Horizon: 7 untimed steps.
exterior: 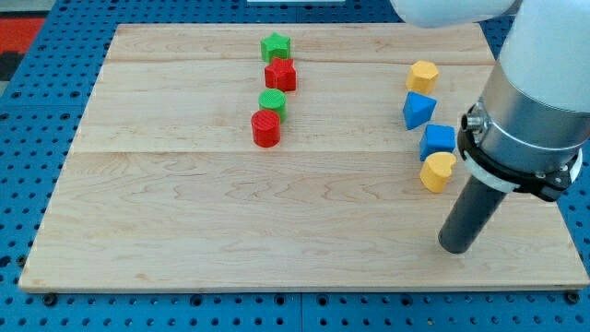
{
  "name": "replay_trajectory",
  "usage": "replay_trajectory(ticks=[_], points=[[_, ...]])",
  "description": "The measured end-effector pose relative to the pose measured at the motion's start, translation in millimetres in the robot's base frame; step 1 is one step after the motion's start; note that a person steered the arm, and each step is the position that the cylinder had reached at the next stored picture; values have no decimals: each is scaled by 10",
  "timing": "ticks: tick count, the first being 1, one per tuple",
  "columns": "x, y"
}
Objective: Push the yellow heart slightly to left of the board
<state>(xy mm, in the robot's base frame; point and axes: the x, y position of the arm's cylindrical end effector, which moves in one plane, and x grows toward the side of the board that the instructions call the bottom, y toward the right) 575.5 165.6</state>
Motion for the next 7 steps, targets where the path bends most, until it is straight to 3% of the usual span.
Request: replay_trajectory(ticks=[1,2,4,6,7], points=[[-192,398],[-666,561],[-679,561],[-555,-377],[-443,-1256]])
